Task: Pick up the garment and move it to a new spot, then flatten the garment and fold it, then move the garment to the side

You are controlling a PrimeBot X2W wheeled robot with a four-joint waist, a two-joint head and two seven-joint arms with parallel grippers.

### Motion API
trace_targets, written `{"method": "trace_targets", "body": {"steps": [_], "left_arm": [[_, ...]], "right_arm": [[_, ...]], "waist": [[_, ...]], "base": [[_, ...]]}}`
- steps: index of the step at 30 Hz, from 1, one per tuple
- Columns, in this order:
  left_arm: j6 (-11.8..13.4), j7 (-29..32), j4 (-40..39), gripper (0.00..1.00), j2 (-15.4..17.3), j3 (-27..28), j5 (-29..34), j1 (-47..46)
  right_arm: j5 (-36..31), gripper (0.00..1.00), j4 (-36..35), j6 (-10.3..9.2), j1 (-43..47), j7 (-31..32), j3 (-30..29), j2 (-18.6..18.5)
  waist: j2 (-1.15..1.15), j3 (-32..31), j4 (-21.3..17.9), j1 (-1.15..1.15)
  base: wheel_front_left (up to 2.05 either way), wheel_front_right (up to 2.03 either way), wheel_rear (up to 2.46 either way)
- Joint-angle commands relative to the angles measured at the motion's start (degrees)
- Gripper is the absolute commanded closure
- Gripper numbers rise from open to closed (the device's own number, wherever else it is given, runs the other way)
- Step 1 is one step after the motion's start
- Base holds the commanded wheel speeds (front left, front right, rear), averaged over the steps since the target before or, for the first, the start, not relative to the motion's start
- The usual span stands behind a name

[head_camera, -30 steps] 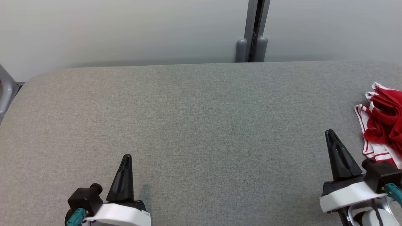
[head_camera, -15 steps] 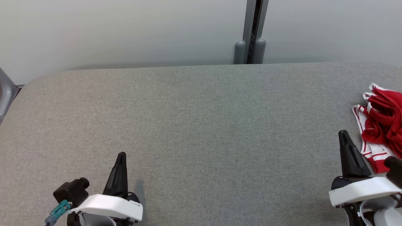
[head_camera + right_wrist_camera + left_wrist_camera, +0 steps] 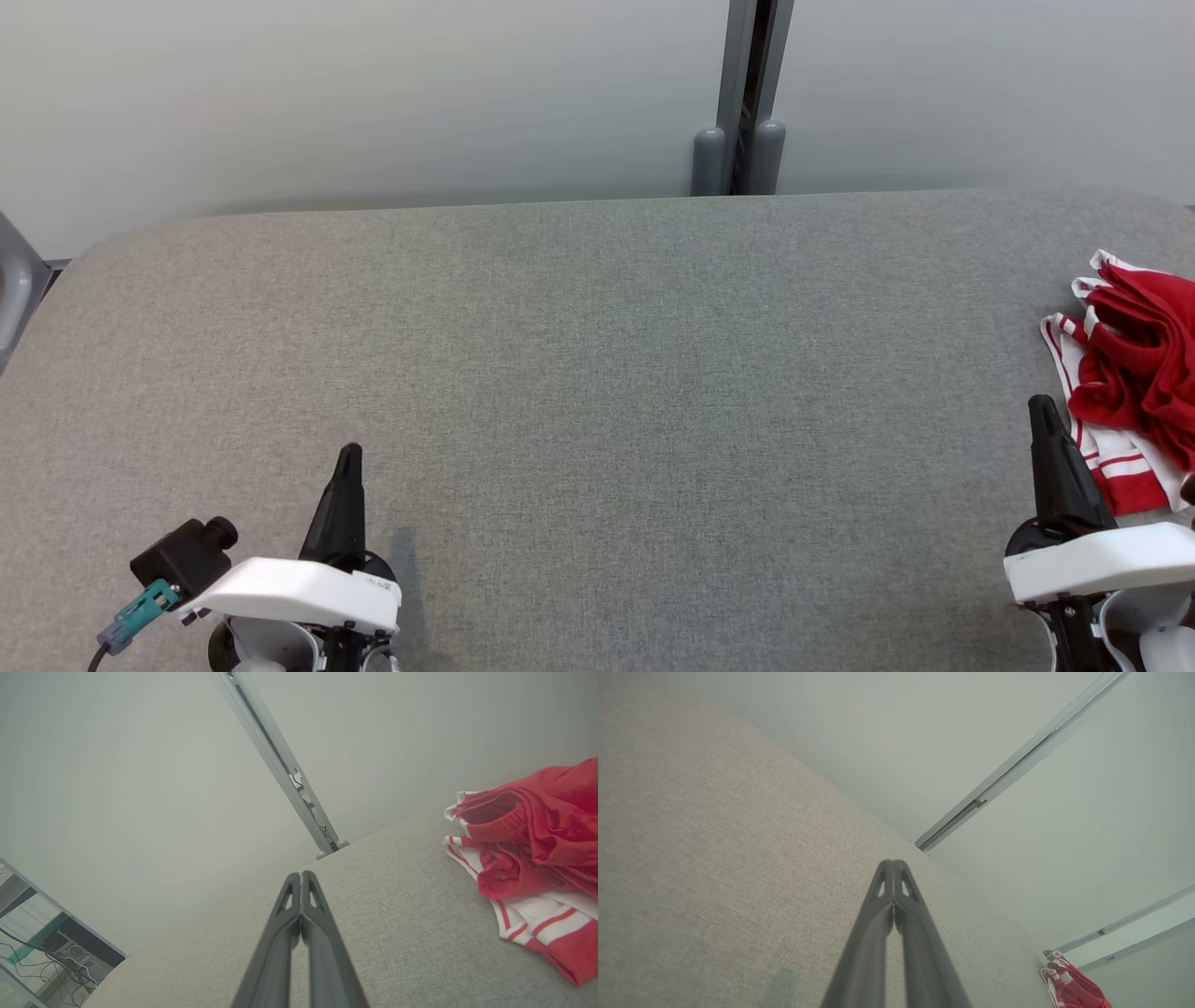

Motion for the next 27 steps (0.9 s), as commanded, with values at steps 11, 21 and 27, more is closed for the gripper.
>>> {"method": "trace_targets", "body": {"steps": [11, 21, 27], "left_arm": [[-1.7, 2.2, 1.0, 1.00, 0.7, 1.5, -8.6, -3.5], [-2.8, 4.0, 2.1, 1.00, 0.8, 2.5, -14.8, -4.6], [-3.3, 4.7, 2.5, 1.00, 0.9, 3.0, -17.7, -5.2]], "right_arm": [[10.2, 1.00, -0.2, 0.01, 0.1, 2.3, -1.9, 0.2], [17.7, 1.00, 0.2, 0.01, 0.3, 3.9, -3.2, 0.6], [21.2, 1.00, 0.4, 0.01, 0.4, 4.7, -3.8, 0.8]], "waist": [[0.00, -0.4, -0.2, 0.00], [0.00, -0.7, -0.4, 0.00], [0.00, -0.9, -0.6, 0.00]], "base": [[0.00, 0.00, 0.00], [0.00, 0.00, 0.00], [0.00, 0.00, 0.00]]}}
